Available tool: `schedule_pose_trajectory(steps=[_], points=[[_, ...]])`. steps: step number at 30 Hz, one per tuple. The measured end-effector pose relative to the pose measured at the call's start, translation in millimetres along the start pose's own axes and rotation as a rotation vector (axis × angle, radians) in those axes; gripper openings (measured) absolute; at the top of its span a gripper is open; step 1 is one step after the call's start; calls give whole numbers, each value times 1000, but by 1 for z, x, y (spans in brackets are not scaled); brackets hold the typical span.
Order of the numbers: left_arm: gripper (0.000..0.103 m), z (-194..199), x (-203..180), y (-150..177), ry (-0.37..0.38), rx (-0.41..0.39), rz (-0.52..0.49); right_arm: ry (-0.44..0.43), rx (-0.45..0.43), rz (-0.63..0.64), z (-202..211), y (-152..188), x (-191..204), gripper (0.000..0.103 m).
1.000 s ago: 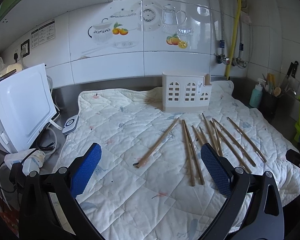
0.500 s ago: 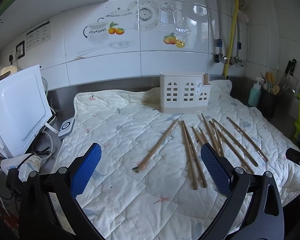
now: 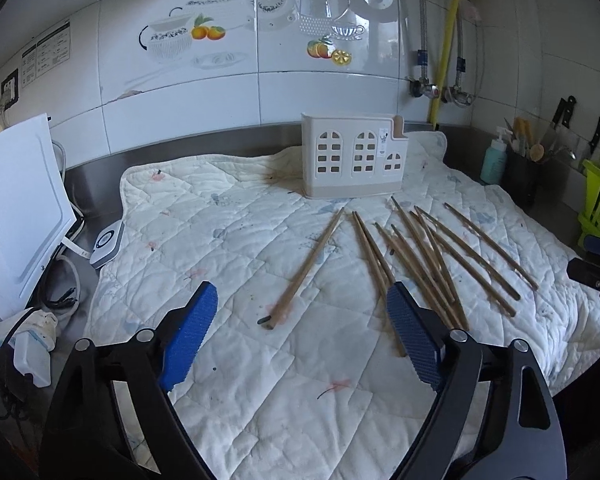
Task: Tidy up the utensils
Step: 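Move the left tool toward a loose chopstick while the right tool approaches another chopstick, then close the left tool on a wooden chopstick while the right tool closes on another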
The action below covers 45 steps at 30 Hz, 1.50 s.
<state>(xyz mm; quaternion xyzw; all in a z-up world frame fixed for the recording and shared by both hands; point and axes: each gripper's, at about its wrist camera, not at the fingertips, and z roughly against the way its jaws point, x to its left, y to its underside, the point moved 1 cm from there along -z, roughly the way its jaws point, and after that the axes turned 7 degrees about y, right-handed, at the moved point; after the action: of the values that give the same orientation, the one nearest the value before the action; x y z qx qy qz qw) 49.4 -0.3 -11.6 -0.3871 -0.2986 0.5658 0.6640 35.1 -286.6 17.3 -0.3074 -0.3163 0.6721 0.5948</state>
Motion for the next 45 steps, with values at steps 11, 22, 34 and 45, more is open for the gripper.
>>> schedule_pose_trajectory(steps=[11, 22, 34, 45], points=[[59, -56, 23, 1, 100, 133, 13, -27, 63, -12, -31, 2, -3, 82], [36, -111, 30, -4, 165, 232, -42, -22, 131, -37, -66, 2, -11, 67], [36, -129, 35, 0, 227, 282, -56, -18, 184, -58, -94, 4, -16, 54], [17, -138, 37, 0, 188, 327, -59, -14, 201, -75, -103, 4, -26, 53]])
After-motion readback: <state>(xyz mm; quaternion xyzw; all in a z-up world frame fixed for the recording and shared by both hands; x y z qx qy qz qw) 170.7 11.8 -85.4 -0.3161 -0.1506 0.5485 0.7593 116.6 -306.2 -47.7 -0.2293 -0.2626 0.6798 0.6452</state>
